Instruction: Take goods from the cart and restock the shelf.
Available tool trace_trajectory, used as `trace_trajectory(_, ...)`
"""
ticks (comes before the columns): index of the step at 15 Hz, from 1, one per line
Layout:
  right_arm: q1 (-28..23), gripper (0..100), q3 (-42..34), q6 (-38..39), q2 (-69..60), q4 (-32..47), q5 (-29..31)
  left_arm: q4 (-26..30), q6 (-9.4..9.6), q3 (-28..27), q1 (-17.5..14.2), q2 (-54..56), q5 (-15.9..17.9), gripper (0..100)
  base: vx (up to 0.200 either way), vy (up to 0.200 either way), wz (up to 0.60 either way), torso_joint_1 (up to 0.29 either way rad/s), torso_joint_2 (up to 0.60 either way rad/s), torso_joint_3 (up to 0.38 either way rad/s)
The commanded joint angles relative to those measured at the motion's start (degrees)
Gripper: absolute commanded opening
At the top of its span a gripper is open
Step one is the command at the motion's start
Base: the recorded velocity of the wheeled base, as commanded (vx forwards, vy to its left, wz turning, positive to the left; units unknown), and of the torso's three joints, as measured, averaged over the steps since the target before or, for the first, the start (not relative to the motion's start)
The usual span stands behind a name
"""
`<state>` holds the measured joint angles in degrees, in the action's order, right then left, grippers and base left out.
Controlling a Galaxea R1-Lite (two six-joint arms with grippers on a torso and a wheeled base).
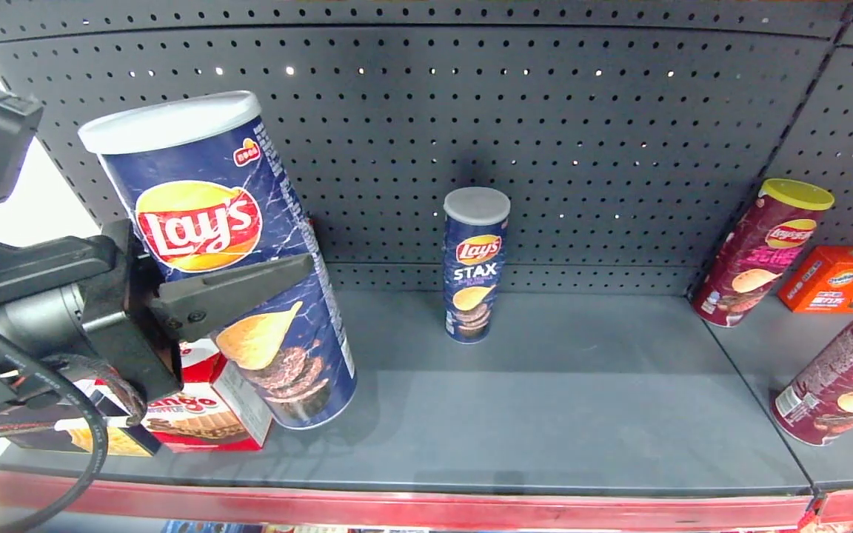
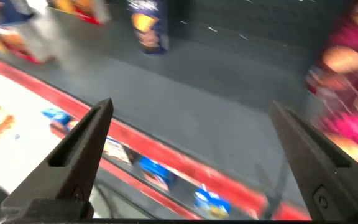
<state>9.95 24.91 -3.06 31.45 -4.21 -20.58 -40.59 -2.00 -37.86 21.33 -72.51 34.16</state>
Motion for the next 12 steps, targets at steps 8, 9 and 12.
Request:
trace_trajectory(8,10.53,100,8.41,0.77,27.17,-11.09,-0.25,-0.01,-0.02,0.42,0.02,-0.88,0.03,0,0.000,0.000,0.00,0.000,0.00,0.000)
trace_trajectory(9,10.88,100,9.55,0.86,29.02,-11.18,-0.25,-0.01,-0.02,0.33,0.02,-0.88,0.03,0,0.000,0.000,0.00,0.000,0.00,0.000)
trace_trajectory(12,12.03,100,12.18,0.69,34.99,-12.93,-0.34,0.08,-0.02,0.42,-0.06,-0.79,0.03,0,0.000,0.000,0.00,0.000,0.00,0.000)
